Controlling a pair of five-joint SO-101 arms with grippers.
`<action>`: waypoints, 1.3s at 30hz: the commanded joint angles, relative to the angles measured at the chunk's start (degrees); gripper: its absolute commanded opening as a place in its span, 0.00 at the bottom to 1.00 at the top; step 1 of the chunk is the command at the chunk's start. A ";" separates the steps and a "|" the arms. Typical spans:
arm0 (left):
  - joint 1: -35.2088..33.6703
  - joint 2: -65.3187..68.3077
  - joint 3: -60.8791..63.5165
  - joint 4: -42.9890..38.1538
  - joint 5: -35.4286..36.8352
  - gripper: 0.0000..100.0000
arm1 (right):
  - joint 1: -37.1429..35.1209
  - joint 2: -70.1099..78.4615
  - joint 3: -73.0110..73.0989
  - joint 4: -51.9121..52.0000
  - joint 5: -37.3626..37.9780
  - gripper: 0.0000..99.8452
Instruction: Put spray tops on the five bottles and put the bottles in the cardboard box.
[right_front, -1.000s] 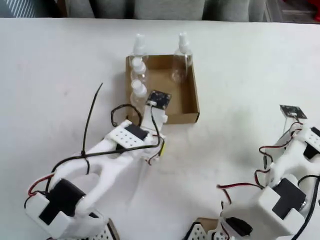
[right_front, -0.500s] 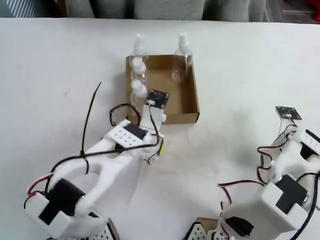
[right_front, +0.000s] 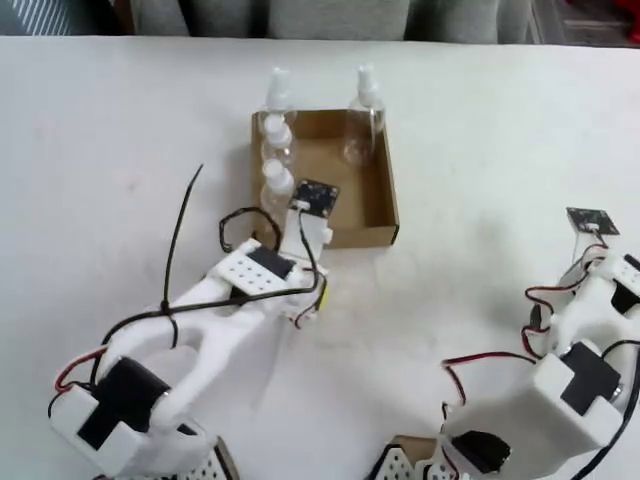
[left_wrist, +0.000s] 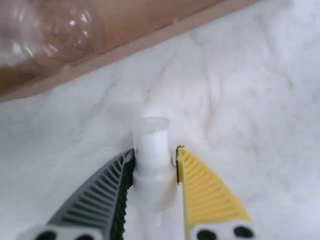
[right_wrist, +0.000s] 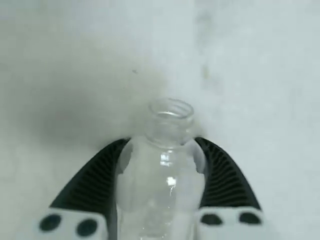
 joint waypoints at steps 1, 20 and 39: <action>-0.84 -3.74 0.18 -0.53 -0.53 0.02 | -0.31 -0.92 -6.86 7.69 -1.49 0.02; -0.75 -3.74 0.09 -0.62 -0.53 0.02 | 0.22 -23.34 6.68 12.35 -5.19 0.02; -0.75 -3.74 0.18 -0.62 -0.53 0.02 | -11.91 -27.38 18.64 -43.30 -14.95 0.02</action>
